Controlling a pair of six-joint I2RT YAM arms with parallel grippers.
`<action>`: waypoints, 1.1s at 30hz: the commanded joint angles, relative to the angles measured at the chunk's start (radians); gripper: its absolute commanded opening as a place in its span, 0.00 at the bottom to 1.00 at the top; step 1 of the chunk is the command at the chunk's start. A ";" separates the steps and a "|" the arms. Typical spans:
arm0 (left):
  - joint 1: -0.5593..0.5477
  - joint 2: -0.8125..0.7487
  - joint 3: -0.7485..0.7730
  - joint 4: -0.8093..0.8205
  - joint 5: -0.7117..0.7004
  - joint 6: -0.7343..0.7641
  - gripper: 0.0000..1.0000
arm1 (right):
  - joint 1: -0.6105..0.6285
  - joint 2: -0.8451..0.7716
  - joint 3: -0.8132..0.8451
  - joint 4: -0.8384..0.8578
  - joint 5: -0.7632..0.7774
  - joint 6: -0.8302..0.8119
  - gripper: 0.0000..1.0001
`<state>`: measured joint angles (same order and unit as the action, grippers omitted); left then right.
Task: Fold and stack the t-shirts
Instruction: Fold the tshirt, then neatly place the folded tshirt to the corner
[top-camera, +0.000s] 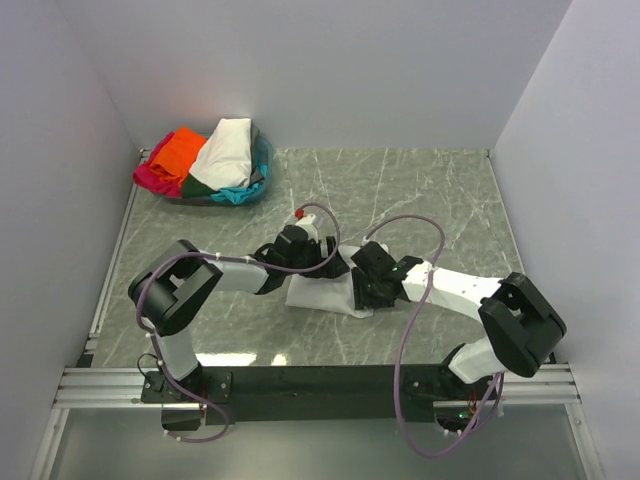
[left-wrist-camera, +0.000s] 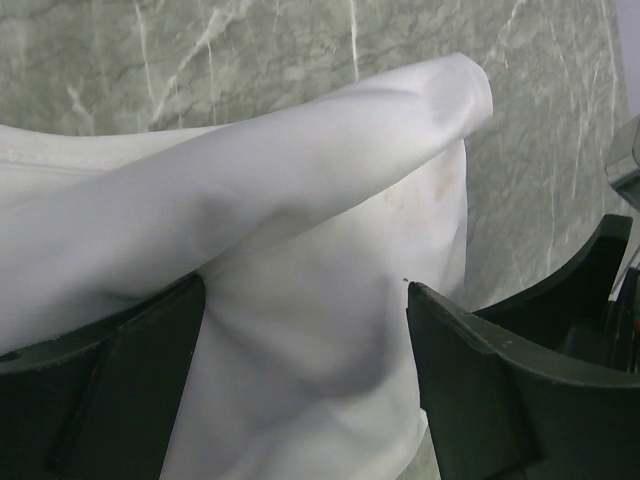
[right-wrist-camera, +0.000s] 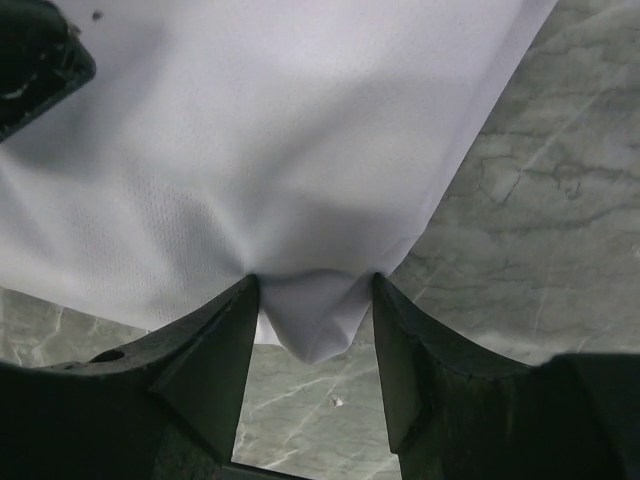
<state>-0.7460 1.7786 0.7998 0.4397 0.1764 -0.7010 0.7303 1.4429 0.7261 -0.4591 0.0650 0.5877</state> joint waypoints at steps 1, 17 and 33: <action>-0.007 0.033 0.019 0.007 0.009 -0.008 0.89 | 0.014 0.016 -0.022 0.013 0.056 0.023 0.56; -0.179 -0.220 0.047 -0.281 -0.367 0.023 0.91 | -0.155 -0.361 -0.079 0.084 -0.111 0.008 0.74; -0.253 -0.058 0.079 -0.413 -0.511 0.015 0.87 | -0.405 -0.257 -0.290 0.433 -0.433 0.041 0.74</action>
<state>-0.9813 1.6768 0.8310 0.0875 -0.2947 -0.6933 0.3576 1.1782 0.4587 -0.1291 -0.3103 0.6174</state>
